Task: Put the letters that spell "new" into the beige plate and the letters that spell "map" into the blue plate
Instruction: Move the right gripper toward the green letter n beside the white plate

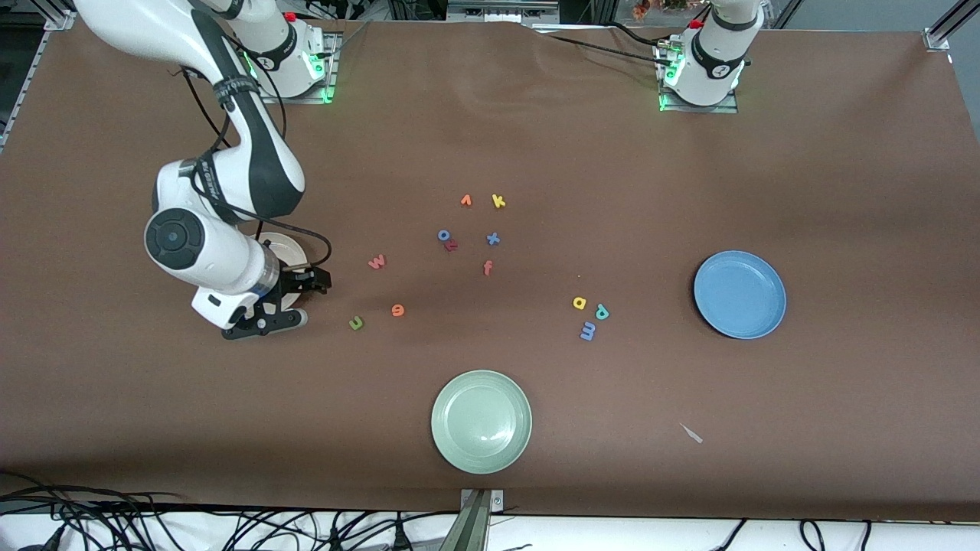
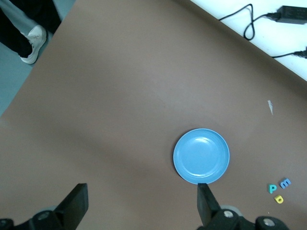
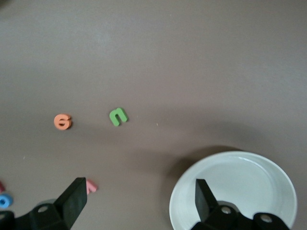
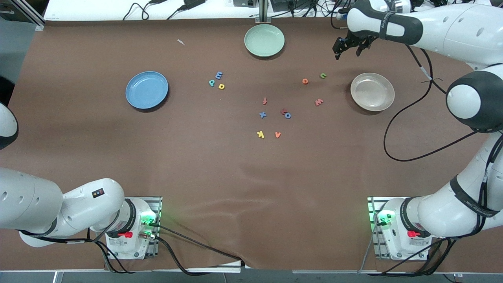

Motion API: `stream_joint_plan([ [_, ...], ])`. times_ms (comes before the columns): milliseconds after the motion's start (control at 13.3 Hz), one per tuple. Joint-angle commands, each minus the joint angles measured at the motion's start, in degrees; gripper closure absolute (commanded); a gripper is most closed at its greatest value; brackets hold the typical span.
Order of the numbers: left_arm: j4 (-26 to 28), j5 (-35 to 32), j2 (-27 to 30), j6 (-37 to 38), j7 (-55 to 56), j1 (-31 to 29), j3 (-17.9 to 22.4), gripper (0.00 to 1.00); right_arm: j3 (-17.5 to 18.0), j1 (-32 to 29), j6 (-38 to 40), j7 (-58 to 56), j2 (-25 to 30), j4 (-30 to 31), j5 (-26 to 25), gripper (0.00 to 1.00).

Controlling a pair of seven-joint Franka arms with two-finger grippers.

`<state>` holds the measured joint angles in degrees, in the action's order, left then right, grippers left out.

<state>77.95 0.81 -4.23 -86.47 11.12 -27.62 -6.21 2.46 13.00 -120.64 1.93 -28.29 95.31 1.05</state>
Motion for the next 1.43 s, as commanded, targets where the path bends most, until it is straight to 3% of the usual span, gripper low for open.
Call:
stream_joint_plan([
  [0, -1.1, -0.3, -0.5, 0.6, 0.5, 0.1, -4.2, 0.00, -0.3, 1.5, -4.3, -0.5, -3.2, -1.0, -0.6, 0.00],
  [676, 0.1, -0.8, -1.9, 1.3, 0.5, 0.5, -16.3, 0.00, -0.3, 2.6, -11.8, -6.1, -7.3, -0.5, -1.5, 0.00],
  [977, 0.1, -0.8, -2.1, 1.9, 0.5, 2.7, -17.7, 0.00, -0.3, 2.6, -15.4, -7.0, -9.4, -0.1, -3.0, 0.00],
  [1353, 1.9, -1.2, -4.2, 2.0, 0.3, 9.9, -17.8, 0.00, -0.3, 3.9, -20.1, -7.5, -11.6, 0.5, -4.3, 0.00],
])
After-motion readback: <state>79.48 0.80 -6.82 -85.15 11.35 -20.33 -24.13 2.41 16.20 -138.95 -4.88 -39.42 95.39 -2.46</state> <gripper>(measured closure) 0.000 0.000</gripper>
